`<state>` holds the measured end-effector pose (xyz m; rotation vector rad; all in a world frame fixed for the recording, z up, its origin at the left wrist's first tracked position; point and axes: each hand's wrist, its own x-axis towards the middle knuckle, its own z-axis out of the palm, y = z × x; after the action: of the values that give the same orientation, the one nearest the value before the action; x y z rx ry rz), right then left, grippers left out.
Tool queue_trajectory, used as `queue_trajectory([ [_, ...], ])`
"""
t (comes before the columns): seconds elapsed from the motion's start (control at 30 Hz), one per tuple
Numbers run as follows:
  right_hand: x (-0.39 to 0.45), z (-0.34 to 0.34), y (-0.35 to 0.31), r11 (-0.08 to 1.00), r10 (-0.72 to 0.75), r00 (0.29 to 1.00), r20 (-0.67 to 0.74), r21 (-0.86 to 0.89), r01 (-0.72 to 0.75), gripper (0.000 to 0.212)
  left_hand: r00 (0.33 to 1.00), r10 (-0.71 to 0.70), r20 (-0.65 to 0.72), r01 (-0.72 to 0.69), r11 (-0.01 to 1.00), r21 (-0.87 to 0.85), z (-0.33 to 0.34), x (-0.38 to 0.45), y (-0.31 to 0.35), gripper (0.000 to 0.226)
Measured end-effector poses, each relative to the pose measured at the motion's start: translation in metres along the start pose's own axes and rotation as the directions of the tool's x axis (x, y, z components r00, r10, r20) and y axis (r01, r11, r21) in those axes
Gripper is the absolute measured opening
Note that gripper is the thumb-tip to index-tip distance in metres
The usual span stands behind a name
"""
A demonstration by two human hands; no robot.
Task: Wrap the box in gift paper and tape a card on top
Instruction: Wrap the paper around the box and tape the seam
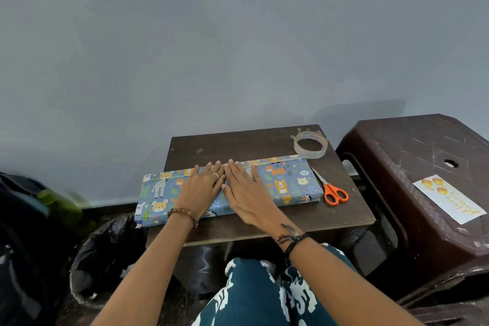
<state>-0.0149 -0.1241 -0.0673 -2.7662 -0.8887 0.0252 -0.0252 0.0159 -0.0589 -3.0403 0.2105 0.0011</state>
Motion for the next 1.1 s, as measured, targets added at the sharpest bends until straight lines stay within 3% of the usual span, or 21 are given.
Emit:
queue_trajectory([
  [0.13, -0.002, 0.01, 0.005, 0.995, 0.094, 0.992, -0.079, -0.036, -0.097, 0.088, 0.999, -0.022, -0.043, 0.018, 0.997, -0.074, 0.001, -0.001, 0.001, 0.047],
  [0.27, -0.012, 0.009, 0.016, 0.985, 0.172, 0.979, -0.109, -0.005, -0.173, 0.092, 0.992, -0.037, -0.12, 0.015, 0.984, -0.178, 0.002, -0.002, 0.002, 0.045],
  [0.37, -0.015, 0.007, 0.017, 0.979, 0.201, 0.975, -0.094, -0.001, -0.202, 0.088, 0.977, 0.041, -0.209, -0.055, 0.997, -0.061, 0.006, -0.001, -0.001, 0.047],
  [0.47, -0.013, -0.001, 0.019, 0.983, 0.183, 0.983, -0.034, 0.031, -0.182, 0.069, 0.996, 0.08, -0.025, -0.078, 0.995, 0.063, -0.008, 0.0, 0.002, 0.052],
  [0.57, -0.009, -0.02, 0.03, 0.981, 0.151, 0.988, -0.042, 0.133, -0.145, 0.059, 0.996, 0.079, 0.044, -0.085, 0.987, 0.139, -0.033, 0.005, 0.012, 0.053],
  [0.67, -0.004, -0.035, 0.053, 0.902, 0.235, 0.967, -0.093, 0.391, -0.181, 0.035, 0.981, 0.011, 0.196, -0.03, 0.995, 0.091, -0.051, 0.022, 0.02, 0.049],
  [0.77, 0.002, -0.048, 0.086, 0.851, 0.309, 0.936, -0.169, 0.489, -0.193, 0.027, 0.96, -0.031, 0.278, 0.01, 0.997, 0.079, -0.067, 0.041, 0.031, 0.037],
  [0.83, 0.01, -0.06, 0.108, 0.835, 0.367, 0.912, -0.183, 0.497, -0.236, 0.025, 0.958, -0.007, 0.287, -0.02, 0.996, 0.091, -0.076, 0.05, 0.041, 0.03],
  [0.93, 0.032, -0.069, 0.143, 0.805, 0.46, 0.873, -0.163, 0.492, -0.332, 0.024, 0.945, 0.025, 0.326, -0.07, 0.99, 0.127, -0.085, 0.063, 0.05, 0.038],
  [1.1, 0.062, -0.074, 0.172, 0.885, 0.403, 0.903, -0.147, 0.312, -0.344, 0.023, 0.926, 0.03, 0.376, -0.097, 0.982, 0.16, -0.087, 0.078, 0.054, 0.051],
])
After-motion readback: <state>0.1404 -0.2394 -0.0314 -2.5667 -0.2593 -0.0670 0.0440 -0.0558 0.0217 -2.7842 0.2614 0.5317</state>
